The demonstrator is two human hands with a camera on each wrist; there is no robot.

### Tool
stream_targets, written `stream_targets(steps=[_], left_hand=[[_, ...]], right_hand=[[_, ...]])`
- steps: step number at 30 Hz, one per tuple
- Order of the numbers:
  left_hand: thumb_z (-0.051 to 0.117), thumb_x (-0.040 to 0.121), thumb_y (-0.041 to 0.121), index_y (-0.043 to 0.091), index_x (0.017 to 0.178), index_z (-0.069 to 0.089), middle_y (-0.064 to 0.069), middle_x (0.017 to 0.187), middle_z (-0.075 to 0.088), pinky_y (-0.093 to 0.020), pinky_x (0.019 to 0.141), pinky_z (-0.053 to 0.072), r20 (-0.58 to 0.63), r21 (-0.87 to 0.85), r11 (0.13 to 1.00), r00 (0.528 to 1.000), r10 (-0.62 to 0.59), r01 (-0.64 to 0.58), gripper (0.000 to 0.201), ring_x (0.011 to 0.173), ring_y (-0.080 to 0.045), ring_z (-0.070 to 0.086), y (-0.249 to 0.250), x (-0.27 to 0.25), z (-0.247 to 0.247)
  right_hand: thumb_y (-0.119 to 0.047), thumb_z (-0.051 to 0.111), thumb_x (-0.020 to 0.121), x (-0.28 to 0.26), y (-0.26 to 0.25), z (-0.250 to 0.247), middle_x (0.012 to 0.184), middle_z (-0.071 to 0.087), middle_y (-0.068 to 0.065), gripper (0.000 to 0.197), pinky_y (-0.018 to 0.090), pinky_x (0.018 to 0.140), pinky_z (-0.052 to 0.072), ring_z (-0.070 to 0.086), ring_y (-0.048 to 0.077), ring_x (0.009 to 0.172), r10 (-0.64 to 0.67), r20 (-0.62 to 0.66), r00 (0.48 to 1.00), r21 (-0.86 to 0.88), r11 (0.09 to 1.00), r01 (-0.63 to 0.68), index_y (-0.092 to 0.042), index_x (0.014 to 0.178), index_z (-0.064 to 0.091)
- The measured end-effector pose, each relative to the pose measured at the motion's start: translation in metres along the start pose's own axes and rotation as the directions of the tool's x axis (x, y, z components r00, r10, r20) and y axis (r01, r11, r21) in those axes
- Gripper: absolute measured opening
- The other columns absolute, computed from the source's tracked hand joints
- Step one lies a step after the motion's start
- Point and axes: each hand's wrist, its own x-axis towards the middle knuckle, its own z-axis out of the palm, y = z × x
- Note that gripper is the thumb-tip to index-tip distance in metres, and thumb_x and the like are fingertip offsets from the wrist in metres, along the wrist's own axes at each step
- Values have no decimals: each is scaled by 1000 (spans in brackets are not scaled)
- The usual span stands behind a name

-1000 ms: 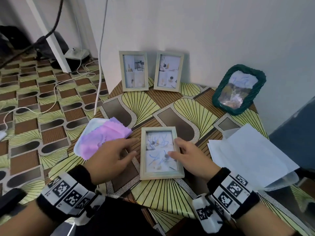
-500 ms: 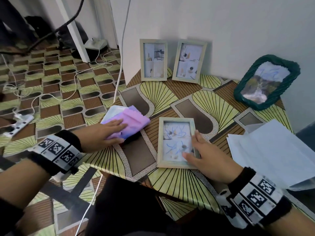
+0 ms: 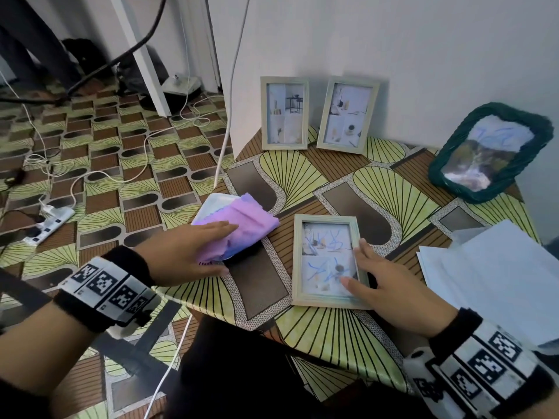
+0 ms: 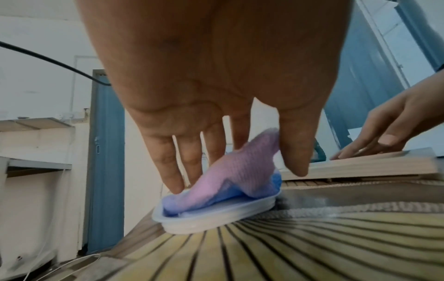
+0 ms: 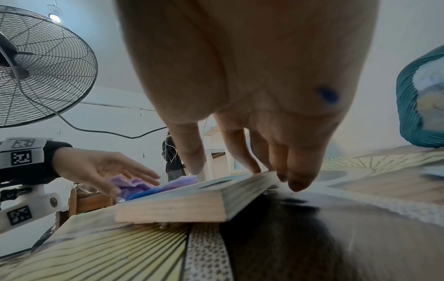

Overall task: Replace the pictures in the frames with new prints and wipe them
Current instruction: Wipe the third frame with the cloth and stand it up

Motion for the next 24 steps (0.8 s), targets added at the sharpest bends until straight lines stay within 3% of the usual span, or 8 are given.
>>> stream_targets(steps=[3, 7, 12, 14, 16, 19, 21, 24], left_hand=[[55, 81, 72, 41, 149, 33, 12, 147, 48, -33, 107, 41, -142, -70, 996, 989, 44, -55, 78, 131, -8, 48, -6, -10, -3], [51, 77, 79, 39, 136, 52, 16, 115, 61, -27, 88, 48, -266, -73, 994, 962, 58, -81, 71, 101, 0, 55, -5, -15, -6], [62, 86, 49, 25, 106, 72, 16, 80, 58, -26, 59, 49, -418, -64, 993, 906, 63, -99, 32, 67, 1, 54, -1, -11, -7], [66, 88, 37, 22, 96, 73, 15, 71, 59, -25, 55, 50, -510, -96, 994, 860, 1, -58, 18, 61, 0, 55, -1, -9, -9], [72, 86, 22, 23, 87, 70, 14, 66, 60, -19, 55, 49, -618, -157, 988, 780, -98, 0, 3, 58, -2, 56, -1, -8, -11], [70, 82, 16, 26, 83, 61, 10, 59, 59, -10, 50, 42, -711, -281, 959, 664, -231, 33, 14, 57, -7, 57, 1, -6, -13], [68, 84, 17, 28, 86, 57, 10, 59, 58, -8, 50, 42, -697, -305, 952, 684, -218, -7, 16, 59, -4, 57, 7, -2, -12], [68, 89, 29, 32, 102, 52, 13, 72, 62, -10, 60, 47, -509, -247, 964, 860, -48, -93, 21, 70, 2, 59, 21, 4, -3]], right_hand=[[-54, 48, 96, 1, -1, 0, 163, -2, -9, 78, 25, 119, 15, 12, 10, 150, 4, -10, 1000, 1, 1000, -4, -17, 157, 16], [-54, 48, 96, 2, -2, -1, 164, 1, -7, 77, 24, 117, 15, 13, 11, 150, 8, -24, 1000, -18, 1000, -8, -16, 156, 19], [-56, 48, 95, 2, -1, 0, 164, 4, -8, 75, 23, 114, 18, 18, 11, 149, -3, -41, 999, -37, 999, 1, -18, 155, 24], [-56, 47, 95, 2, -1, 0, 164, 4, -8, 75, 22, 113, 18, 20, 12, 149, -4, -47, 999, -44, 999, 2, -18, 155, 24], [-57, 47, 95, 2, -2, 1, 164, 4, -8, 75, 22, 113, 19, 21, 12, 148, -2, -50, 999, -46, 999, 0, -18, 155, 24], [-56, 47, 95, 2, -2, 1, 164, 4, -6, 75, 23, 114, 20, 21, 13, 148, -5, -51, 999, -48, 999, 3, -17, 155, 24], [-56, 46, 95, 2, -3, 1, 164, 4, -6, 74, 24, 114, 20, 21, 13, 148, -7, -51, 999, -48, 999, 4, -16, 155, 24], [-55, 46, 96, 2, -3, 0, 164, 4, -6, 74, 23, 114, 19, 20, 12, 148, -6, -52, 999, -43, 999, 3, -16, 155, 24]])
